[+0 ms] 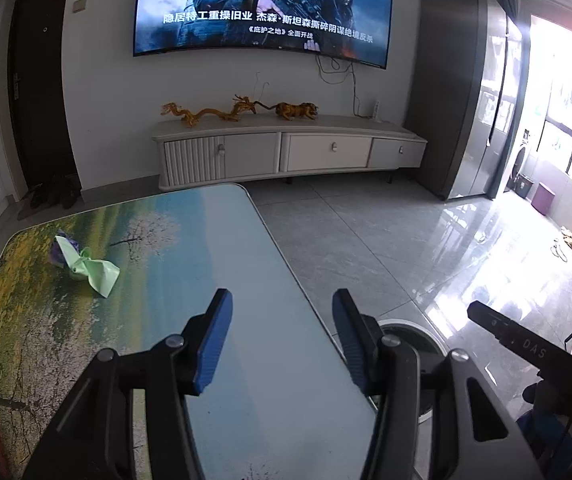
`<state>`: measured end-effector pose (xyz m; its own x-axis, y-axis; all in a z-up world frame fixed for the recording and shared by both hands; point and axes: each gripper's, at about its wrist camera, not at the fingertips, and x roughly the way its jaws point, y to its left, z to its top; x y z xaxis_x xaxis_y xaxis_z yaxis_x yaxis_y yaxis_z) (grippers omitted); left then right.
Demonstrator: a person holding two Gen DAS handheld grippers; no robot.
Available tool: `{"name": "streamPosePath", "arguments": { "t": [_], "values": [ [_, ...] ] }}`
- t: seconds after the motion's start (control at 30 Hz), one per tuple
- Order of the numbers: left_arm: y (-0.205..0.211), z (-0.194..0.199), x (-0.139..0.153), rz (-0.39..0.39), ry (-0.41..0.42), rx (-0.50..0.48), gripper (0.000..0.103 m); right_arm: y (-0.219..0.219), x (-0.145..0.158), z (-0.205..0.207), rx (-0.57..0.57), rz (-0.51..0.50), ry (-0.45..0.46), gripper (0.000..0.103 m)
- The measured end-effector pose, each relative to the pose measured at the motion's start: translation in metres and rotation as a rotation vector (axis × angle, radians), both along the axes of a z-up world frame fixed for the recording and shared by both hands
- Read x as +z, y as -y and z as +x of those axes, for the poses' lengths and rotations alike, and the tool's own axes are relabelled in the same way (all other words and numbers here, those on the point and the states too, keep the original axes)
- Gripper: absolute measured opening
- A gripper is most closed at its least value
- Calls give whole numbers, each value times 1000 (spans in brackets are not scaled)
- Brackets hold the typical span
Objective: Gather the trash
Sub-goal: 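Move both tools back over the last items on the table, then grasp the purple bag with the left tool while the right tool grasps the green paper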
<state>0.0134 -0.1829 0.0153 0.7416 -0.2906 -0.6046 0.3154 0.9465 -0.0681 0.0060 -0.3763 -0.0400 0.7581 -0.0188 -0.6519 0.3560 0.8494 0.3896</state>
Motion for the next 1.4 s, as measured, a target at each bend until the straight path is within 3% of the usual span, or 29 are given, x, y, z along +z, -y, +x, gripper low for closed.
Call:
{"name": "streamPosePath", "arguments": {
  "t": [0.9,1.23,1.4],
  "values": [
    [-150,-3,51,-129,75,228,51,-122,66,25,258,-115,89,55],
    [-191,33,84,-134,96,294,51,-163,98,52,388,-141,145,55],
    [-209,65,97,-139,58,265,51,-183,111,71,464,-153,173,57]
  ]
}}
